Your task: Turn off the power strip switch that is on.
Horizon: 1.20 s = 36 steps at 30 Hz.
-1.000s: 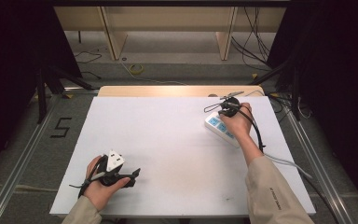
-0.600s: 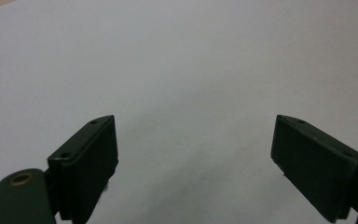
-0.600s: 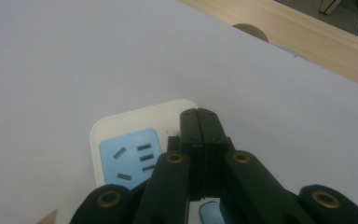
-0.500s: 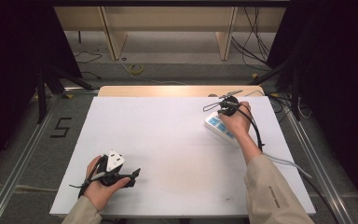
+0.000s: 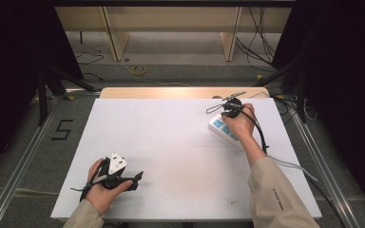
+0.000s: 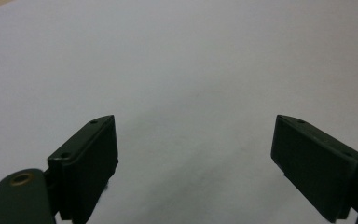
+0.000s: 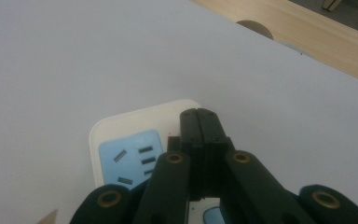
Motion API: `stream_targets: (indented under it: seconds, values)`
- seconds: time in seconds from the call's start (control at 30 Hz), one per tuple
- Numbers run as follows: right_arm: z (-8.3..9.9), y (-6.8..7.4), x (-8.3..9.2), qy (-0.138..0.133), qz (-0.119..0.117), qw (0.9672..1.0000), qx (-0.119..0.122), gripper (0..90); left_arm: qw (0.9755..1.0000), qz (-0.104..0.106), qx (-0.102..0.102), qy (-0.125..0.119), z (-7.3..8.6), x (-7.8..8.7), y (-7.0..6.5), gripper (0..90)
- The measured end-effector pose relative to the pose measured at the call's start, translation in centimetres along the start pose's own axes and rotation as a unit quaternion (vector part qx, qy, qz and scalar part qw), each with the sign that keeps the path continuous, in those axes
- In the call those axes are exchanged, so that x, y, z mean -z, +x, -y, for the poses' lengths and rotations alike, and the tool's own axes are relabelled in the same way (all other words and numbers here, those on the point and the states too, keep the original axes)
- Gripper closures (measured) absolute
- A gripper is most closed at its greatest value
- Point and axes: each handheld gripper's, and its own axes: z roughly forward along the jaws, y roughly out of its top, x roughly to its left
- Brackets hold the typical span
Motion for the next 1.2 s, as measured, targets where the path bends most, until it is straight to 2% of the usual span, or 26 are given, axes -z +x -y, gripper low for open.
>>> stream_targets:
  seconds: [0.43,1.2]
  values:
    - [0.05,0.21,-0.38,0.006,0.004,0.9999,0.009,90.0,1.0000,0.000,0.000,0.000,0.00,0.00,0.02,14.4]
    - [0.17,0.18,-0.44,0.007,0.001,1.0000,0.003,90.0,1.0000,-0.001,-0.001,-0.001,-0.03,0.03,-0.07,14.4]
